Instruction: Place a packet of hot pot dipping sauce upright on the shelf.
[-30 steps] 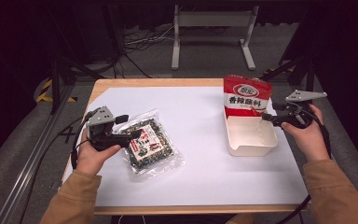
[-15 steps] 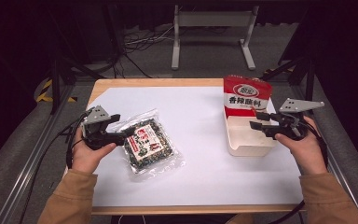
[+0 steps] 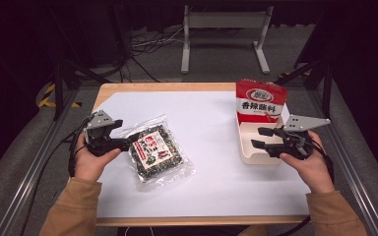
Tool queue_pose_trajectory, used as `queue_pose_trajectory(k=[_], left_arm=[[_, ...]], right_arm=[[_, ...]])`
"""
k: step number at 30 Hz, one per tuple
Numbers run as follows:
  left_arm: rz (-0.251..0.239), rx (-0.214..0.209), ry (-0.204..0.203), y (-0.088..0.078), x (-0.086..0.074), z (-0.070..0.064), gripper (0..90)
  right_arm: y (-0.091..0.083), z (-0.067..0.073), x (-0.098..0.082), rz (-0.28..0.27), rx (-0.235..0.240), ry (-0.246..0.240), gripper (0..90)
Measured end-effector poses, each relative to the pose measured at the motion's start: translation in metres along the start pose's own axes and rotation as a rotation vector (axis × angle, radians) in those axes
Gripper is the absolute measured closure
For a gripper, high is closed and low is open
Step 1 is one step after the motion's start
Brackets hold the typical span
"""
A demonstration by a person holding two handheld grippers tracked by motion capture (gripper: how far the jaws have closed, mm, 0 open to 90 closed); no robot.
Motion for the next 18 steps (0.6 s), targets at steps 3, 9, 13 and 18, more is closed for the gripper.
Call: queue_pose_trajectory(k=[3, 9, 13, 18], left_arm=[[0.0, -0.007, -0.006, 0.001, 0.0, 0.0, 22.8], [-0.006, -0.035, -0.004, 0.001, -0.002, 0.003, 22.8], [-0.009, -0.024, -0.008, -0.001, -0.003, 0.008, 22.8], [-0.001, -0.009, -0.026, -0.003, -0.005, 0.012, 22.7]], right_arm=[[0.003, 0.003, -0.001, 0.001, 0.012, -0.003, 47.2], [0.008, 0.011, -0.002, 0.0, 0.063, -0.024, 47.5], [0.015, 0.02, -0.002, 0.0, 0.112, -0.037, 46.5], [0.021, 0.028, -0.003, 0.005, 0.128, -0.042, 45.1]])
Point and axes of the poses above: each handheld gripper's, and its own axes: y roughly forward along the jaws, x roughly out of its top, z roughly to its left, the point moved 3 cm from there along y, roughly forward along the jaws, and after that the axes turned 2 degrees about -z, right-handed, at the moved point
